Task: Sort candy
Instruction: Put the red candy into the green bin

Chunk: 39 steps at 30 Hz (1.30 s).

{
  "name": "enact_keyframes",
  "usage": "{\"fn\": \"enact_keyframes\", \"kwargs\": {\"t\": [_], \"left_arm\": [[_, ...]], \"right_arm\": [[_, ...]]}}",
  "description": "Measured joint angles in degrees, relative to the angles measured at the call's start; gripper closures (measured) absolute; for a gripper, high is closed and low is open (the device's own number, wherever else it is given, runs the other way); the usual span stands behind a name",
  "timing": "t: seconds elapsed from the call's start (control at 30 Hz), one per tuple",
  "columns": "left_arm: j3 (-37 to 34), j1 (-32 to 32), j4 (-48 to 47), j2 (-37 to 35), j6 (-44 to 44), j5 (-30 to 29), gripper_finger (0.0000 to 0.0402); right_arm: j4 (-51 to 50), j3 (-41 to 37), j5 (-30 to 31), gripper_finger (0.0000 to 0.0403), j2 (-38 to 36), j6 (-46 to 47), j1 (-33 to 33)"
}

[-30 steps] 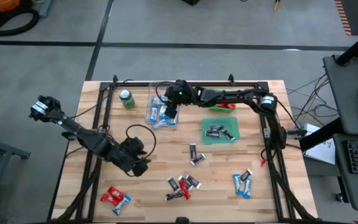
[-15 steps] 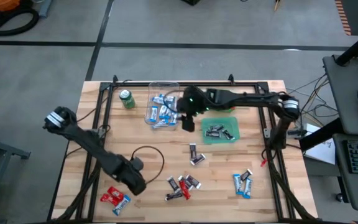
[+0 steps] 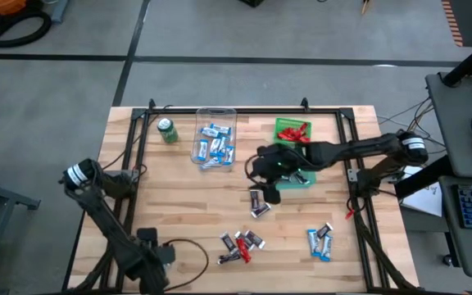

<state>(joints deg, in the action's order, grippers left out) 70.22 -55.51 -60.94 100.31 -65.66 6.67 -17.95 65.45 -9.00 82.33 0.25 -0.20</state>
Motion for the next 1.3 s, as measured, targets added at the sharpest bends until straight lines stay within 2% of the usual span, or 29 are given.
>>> {"fn": "enact_keyframes", "kwargs": {"t": [0.17, 0.53, 0.67, 0.77, 0.83, 0.93, 1.1, 1.2, 1.3], "left_arm": [[-1.9, -0.8, -0.2, 0.0, -0.4, -2.3, 0.0192], [-11.1, -0.9, 7.9, 0.0, 1.8, -2.7, 0.0201], [-12.3, -0.9, 7.9, 0.0, 2.8, -2.9, 0.0250], [-12.7, -0.9, 7.6, 0.0, 2.8, -3.7, 0.0309], [-12.5, -0.9, 7.4, -0.1, 2.5, -6.2, 0.0352], [-11.8, -0.4, 7.4, -0.9, 0.9, -14.3, 0.0390], [-10.3, 3.1, 9.4, -3.3, 1.5, -34.8, 0.0377], [-10.2, 6.1, 16.8, -5.3, 8.8, -49.1, 0.0386], [-10.4, 9.5, 29.9, -6.5, 23.4, -59.8, 0.0396]], "right_arm": [[5.2, -3.7, 0.0, 0.0229, -1.3, 2.7, 1.5], [4.8, -4.7, 0.1, 0.0229, -1.4, 5.2, 3.0], [4.7, -4.7, 0.1, 0.0229, -1.4, 5.4, 3.6], [4.5, -4.7, 0.1, 0.0229, -1.6, 5.9, 4.5], [3.9, -4.9, 0.1, 0.0229, -2.1, 5.9, 5.5], [3.5, -6.6, 0.1, 0.0229, -4.3, 6.8, 7.3], [7.7, -13.3, 0.6, 0.0229, -10.0, 9.5, 10.3], [13.3, -18.8, 4.5, 0.0229, -13.1, 9.8, 12.7], [21.8, -24.5, 10.5, 0.0229, -14.3, 9.4, 15.1]]}}
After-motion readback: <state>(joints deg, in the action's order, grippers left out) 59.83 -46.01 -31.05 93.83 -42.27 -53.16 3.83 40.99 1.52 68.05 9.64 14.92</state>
